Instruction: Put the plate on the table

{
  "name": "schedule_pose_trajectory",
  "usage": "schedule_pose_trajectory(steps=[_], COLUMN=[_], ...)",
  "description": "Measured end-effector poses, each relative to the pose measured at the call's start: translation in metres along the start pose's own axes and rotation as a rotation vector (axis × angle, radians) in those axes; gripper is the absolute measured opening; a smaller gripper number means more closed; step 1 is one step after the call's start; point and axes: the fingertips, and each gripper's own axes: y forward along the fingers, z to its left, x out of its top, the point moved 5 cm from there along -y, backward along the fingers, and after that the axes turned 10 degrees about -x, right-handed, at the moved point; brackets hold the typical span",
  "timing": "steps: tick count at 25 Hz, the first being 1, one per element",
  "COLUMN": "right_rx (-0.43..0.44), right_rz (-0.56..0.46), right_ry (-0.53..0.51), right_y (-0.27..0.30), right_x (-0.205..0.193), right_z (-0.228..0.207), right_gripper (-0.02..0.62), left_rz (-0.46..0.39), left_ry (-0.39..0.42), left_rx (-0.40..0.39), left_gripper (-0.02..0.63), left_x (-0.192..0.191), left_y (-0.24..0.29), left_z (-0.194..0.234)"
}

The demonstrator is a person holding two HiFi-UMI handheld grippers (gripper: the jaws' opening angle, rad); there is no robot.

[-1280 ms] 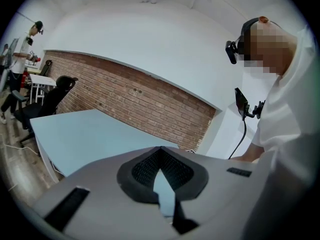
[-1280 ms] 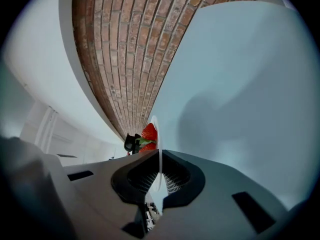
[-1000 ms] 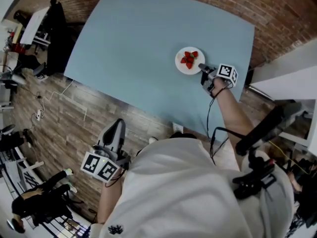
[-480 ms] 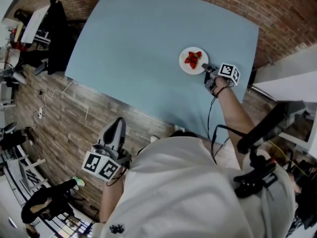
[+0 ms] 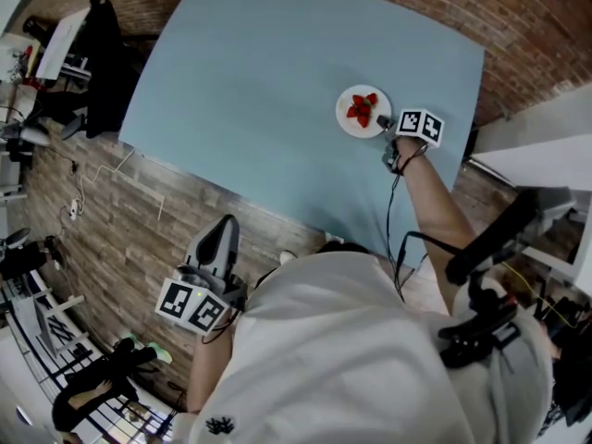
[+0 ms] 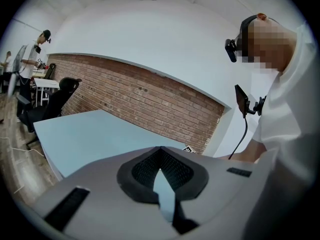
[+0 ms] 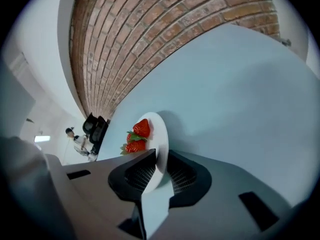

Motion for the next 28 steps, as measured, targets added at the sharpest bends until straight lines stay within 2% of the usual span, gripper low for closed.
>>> schedule_pose_trajectory(steps=[8, 18, 28], right_rx=[-0.118, -0.296, -0.35], right_rz=[-0.016, -0.109, -0.243], right_ry=[-0.169, -0.468, -0.525], right_y=[0.001, -0.013, -0.046], right_x=[0.002, 0.003, -0.004], right_z=[0.006, 0.007, 0.016], right_gripper=[0.087, 0.115, 0.115], left_rz=[-0.005, 0.003, 0.009], left_ry=[-0.003, -0.013, -0.004], left_rx=[0.002, 0.002, -0.051], left_gripper=[0.002, 0.002, 0.002], left_x=[-0.002, -0.002, -0.001], left_y=[0.0, -0.02, -0.042], left_z=[0.0, 0.011, 0.025])
